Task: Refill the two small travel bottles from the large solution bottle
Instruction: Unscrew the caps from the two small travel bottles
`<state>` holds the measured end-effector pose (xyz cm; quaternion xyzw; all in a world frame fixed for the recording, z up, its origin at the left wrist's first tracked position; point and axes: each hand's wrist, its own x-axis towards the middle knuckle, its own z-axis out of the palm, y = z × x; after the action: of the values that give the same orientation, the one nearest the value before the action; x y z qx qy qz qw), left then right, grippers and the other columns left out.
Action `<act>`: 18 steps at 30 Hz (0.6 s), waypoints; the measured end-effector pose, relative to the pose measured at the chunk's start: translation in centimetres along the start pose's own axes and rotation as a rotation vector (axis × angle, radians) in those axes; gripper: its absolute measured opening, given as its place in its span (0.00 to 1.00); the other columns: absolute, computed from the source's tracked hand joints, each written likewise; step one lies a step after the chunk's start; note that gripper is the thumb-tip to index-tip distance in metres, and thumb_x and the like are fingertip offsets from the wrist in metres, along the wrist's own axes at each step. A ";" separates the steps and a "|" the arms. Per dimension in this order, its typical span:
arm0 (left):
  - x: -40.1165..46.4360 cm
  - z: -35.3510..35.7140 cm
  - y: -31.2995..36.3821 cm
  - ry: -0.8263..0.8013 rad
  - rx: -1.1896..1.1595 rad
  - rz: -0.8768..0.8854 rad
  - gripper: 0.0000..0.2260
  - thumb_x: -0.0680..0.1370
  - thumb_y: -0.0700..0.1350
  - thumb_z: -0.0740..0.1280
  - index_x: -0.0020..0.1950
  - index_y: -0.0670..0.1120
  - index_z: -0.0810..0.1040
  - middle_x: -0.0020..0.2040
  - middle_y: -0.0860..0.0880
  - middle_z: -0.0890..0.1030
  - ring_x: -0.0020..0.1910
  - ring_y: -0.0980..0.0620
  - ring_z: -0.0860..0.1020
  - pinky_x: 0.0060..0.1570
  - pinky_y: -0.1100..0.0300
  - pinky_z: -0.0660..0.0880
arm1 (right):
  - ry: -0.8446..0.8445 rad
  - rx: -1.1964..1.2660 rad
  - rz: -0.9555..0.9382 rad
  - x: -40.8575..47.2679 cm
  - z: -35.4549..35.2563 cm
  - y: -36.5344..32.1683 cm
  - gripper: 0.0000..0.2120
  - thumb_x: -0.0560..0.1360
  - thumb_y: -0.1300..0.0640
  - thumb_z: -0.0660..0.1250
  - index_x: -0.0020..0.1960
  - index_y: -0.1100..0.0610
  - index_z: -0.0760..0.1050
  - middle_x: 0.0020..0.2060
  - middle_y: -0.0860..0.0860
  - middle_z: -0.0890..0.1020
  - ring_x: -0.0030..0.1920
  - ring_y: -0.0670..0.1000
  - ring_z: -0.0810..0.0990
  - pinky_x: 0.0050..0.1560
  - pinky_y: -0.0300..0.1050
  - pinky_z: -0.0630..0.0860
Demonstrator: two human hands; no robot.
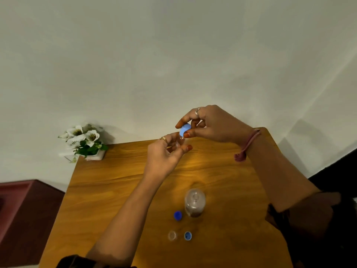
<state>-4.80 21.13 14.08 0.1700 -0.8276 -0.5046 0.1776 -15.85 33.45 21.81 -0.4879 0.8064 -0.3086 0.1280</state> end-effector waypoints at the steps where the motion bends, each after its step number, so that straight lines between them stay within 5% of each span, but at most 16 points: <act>1: -0.8 -0.7 0.0 0.001 -0.007 0.011 0.12 0.70 0.46 0.75 0.52 0.53 0.79 0.44 0.58 0.81 0.48 0.61 0.79 0.48 0.66 0.75 | -0.051 -0.010 -0.001 -0.4 -0.1 -1.2 0.19 0.71 0.58 0.72 0.61 0.51 0.76 0.55 0.46 0.77 0.44 0.43 0.77 0.49 0.33 0.77; 4: -2.6 -2.4 0.0 0.014 -0.012 0.029 0.15 0.70 0.48 0.75 0.56 0.51 0.80 0.43 0.61 0.81 0.46 0.66 0.78 0.43 0.74 0.73 | -0.105 -0.142 0.071 -1.0 0.3 -4.2 0.31 0.68 0.49 0.74 0.68 0.48 0.67 0.57 0.45 0.72 0.42 0.42 0.75 0.41 0.31 0.73; 6: -3.6 -3.1 -0.1 0.024 -0.015 0.039 0.15 0.70 0.48 0.76 0.55 0.51 0.80 0.42 0.60 0.81 0.44 0.65 0.79 0.41 0.75 0.73 | -0.046 -0.299 0.141 -1.2 1.2 -5.6 0.27 0.70 0.44 0.71 0.65 0.52 0.70 0.55 0.50 0.78 0.41 0.45 0.74 0.37 0.32 0.67; 9: -4.7 -4.0 -0.3 0.027 -0.024 0.061 0.16 0.69 0.47 0.76 0.56 0.49 0.81 0.43 0.57 0.82 0.44 0.62 0.80 0.41 0.73 0.74 | -0.038 -0.327 0.090 -1.7 2.0 -7.5 0.16 0.73 0.51 0.69 0.59 0.54 0.75 0.53 0.52 0.81 0.44 0.47 0.73 0.39 0.33 0.67; 12: -5.8 -4.7 -0.5 0.025 -0.038 0.051 0.16 0.69 0.48 0.76 0.55 0.50 0.80 0.43 0.57 0.82 0.44 0.63 0.79 0.39 0.75 0.74 | -0.096 -0.299 0.098 -2.5 2.5 -9.1 0.22 0.72 0.51 0.71 0.64 0.50 0.72 0.55 0.48 0.78 0.46 0.46 0.73 0.47 0.37 0.68; 18: -7.6 -5.3 0.0 0.012 -0.058 0.052 0.16 0.69 0.48 0.76 0.55 0.49 0.80 0.42 0.57 0.81 0.42 0.63 0.78 0.37 0.76 0.73 | -0.059 -0.415 0.096 -3.1 3.5 -10.5 0.17 0.74 0.52 0.68 0.61 0.54 0.74 0.56 0.52 0.79 0.46 0.47 0.72 0.36 0.31 0.65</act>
<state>4.34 20.56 15.39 0.1463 -0.8156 -0.5228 0.2005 -5.12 31.34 25.32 -0.4737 0.8709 -0.1150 0.0630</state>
